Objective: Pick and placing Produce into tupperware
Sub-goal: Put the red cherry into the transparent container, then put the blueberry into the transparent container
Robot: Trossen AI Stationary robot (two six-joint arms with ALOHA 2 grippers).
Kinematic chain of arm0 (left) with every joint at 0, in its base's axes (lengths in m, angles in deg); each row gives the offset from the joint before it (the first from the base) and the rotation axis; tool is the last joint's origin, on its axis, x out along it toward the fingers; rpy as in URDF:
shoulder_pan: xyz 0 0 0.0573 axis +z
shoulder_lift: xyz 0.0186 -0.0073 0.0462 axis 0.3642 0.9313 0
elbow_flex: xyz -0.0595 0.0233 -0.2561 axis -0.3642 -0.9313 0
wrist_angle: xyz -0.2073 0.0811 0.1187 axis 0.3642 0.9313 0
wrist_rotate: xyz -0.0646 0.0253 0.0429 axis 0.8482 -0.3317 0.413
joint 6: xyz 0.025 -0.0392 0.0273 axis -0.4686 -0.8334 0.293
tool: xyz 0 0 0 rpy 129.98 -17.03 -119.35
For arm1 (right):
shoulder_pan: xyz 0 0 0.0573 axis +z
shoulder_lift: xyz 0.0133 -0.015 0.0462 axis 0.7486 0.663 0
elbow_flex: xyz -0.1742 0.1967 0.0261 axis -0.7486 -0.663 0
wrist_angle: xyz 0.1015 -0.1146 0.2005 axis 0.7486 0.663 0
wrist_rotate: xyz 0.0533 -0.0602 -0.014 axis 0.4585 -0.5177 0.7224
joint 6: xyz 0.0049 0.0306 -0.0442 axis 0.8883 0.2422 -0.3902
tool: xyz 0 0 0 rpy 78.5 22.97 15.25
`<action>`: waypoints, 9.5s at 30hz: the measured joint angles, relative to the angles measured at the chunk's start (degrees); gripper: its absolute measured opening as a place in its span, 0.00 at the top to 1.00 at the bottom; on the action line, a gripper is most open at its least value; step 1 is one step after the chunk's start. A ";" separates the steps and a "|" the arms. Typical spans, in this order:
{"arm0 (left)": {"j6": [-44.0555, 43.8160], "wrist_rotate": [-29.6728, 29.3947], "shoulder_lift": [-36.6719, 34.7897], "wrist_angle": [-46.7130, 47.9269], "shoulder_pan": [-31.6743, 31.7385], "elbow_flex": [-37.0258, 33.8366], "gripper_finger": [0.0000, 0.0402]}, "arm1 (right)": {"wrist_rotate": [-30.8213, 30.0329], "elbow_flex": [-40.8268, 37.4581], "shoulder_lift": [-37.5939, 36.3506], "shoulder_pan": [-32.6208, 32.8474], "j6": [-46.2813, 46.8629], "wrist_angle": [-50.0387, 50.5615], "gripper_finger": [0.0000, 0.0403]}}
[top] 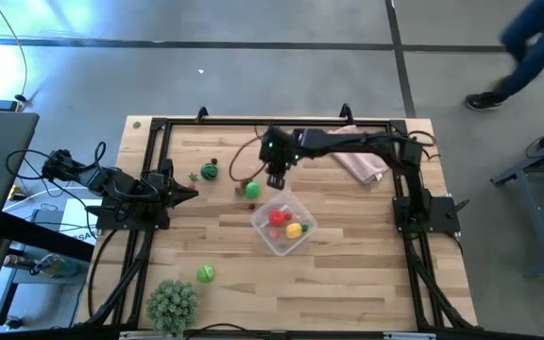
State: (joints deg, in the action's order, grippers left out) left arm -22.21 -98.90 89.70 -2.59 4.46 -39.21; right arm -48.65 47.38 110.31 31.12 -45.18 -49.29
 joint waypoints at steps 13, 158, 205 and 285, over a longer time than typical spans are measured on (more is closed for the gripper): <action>0.00 0.00 0.02 -0.01 0.00 0.00 0.98 | 0.26 5.62 -22.22 -0.66 8.15 8.16 0.85; 0.01 0.00 0.00 -0.01 -0.01 0.00 0.98 | 6.67 33.37 20.64 -20.34 30.54 22.60 0.70; -0.01 0.00 0.00 -0.01 0.00 0.00 0.98 | -0.14 41.05 29.44 -20.87 51.52 23.81 0.53; 0.01 0.00 0.02 -0.01 0.02 0.00 0.98 | -7.60 41.05 32.55 -20.12 52.59 19.29 0.73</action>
State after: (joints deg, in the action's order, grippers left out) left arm -22.20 -98.90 89.72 -2.59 4.48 -39.21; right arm -56.25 88.43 142.85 11.00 7.41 -30.00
